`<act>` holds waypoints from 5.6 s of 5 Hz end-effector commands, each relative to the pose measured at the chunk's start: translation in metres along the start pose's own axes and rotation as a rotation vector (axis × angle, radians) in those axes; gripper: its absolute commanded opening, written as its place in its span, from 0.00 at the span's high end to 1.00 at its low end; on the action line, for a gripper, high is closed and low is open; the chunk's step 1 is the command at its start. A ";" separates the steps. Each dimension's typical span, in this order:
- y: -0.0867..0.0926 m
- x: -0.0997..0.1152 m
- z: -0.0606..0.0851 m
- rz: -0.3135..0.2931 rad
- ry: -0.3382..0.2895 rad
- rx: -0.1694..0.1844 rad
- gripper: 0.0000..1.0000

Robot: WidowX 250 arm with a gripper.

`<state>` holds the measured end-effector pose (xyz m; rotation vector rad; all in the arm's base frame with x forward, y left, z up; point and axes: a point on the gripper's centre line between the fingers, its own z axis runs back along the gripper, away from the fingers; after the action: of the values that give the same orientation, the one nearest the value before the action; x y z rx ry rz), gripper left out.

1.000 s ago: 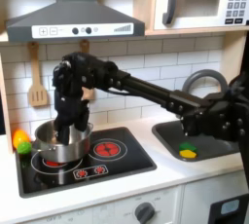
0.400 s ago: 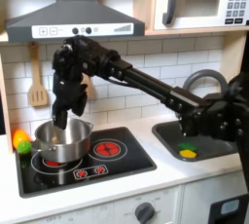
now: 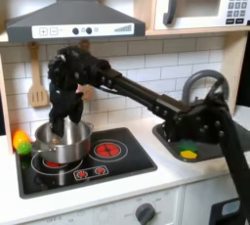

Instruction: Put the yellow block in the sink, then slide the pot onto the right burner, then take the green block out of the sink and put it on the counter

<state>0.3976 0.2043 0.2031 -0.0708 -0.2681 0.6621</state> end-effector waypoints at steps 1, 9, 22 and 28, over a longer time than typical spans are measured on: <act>0.002 0.002 -0.015 0.004 0.024 0.007 0.00; -0.036 -0.058 -0.045 -0.081 0.134 -0.011 0.00; -0.077 -0.142 0.072 -0.279 0.017 -0.087 0.00; -0.128 -0.214 0.059 -0.475 0.111 -0.174 0.00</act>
<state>0.2935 -0.0270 0.2309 -0.1954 -0.2208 0.1731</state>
